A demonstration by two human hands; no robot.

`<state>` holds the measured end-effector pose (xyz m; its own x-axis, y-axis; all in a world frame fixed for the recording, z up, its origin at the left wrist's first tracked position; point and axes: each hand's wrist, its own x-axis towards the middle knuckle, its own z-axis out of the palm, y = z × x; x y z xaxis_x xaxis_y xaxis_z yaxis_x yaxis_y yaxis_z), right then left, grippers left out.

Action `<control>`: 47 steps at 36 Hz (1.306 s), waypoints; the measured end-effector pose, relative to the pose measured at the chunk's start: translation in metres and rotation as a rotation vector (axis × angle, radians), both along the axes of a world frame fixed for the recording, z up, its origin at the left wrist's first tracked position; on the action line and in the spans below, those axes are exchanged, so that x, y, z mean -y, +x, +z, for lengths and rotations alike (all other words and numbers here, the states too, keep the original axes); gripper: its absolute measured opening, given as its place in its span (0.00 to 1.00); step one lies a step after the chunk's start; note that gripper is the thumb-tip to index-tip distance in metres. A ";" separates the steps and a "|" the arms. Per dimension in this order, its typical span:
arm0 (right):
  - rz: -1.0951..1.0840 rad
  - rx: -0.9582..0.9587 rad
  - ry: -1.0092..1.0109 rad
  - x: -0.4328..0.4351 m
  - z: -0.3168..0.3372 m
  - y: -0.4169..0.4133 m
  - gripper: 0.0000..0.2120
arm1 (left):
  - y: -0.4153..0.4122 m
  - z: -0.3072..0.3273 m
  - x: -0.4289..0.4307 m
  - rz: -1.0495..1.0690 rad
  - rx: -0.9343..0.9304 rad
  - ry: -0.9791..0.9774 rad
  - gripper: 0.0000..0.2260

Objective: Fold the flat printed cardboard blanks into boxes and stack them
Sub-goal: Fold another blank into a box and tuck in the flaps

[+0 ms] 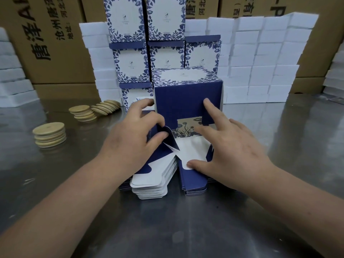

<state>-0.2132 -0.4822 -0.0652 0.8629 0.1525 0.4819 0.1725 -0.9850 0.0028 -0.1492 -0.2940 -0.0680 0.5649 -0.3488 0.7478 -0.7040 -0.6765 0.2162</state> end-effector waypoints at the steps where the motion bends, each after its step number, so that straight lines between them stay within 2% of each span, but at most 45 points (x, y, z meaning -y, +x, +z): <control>1: 0.014 0.006 0.000 0.000 -0.001 0.000 0.32 | 0.000 0.000 -0.001 -0.004 0.007 -0.020 0.06; 7: 0.062 0.092 0.042 0.001 -0.005 0.001 0.31 | -0.002 0.005 -0.003 -0.052 0.067 -0.078 0.06; 13: 0.176 0.365 0.090 0.005 -0.014 0.009 0.18 | -0.006 0.009 -0.004 -0.171 0.074 -0.102 0.08; 17: 0.136 0.442 0.113 0.006 -0.015 0.009 0.17 | -0.007 0.008 -0.004 -0.176 0.098 -0.074 0.12; 20: 0.086 0.411 0.339 0.009 -0.013 0.009 0.17 | -0.007 0.008 -0.004 -0.175 0.083 -0.084 0.12; 23: 0.073 0.494 0.638 0.015 -0.007 0.010 0.27 | -0.007 0.008 -0.004 -0.207 0.104 -0.098 0.11; 25: 0.041 0.451 0.807 0.020 -0.001 0.013 0.35 | -0.009 0.008 -0.003 -0.246 0.102 -0.122 0.08; 27: -0.005 0.286 0.872 0.024 0.001 0.016 0.39 | -0.010 0.008 -0.003 -0.269 0.108 -0.128 0.06; 29: -0.015 0.153 0.852 0.026 -0.002 0.018 0.34 | -0.010 0.008 -0.003 -0.293 0.129 -0.121 0.06; 32: 0.012 0.060 0.838 0.027 -0.006 0.019 0.26 | -0.011 0.008 -0.001 -0.325 0.145 -0.093 0.05; 35: 0.088 0.040 0.830 0.029 -0.009 0.019 0.09 | -0.009 0.008 -0.001 -0.345 0.162 -0.083 0.05; 38: 0.124 0.037 0.841 0.030 -0.010 0.020 0.09 | -0.008 0.008 -0.002 -0.327 0.171 -0.066 0.05; 43: 0.174 0.052 0.846 0.031 -0.012 0.020 0.14 | -0.007 0.007 -0.002 -0.287 0.169 -0.061 0.13; 47: 0.173 0.047 0.825 0.029 -0.012 0.018 0.12 | -0.011 0.008 -0.001 -0.220 0.145 -0.101 0.29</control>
<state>-0.1950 -0.5116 -0.0768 0.8361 -0.1361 0.5314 0.3386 -0.6342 -0.6951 -0.1598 -0.2932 -0.0596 0.3682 -0.3705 0.8527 -0.8602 -0.4837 0.1612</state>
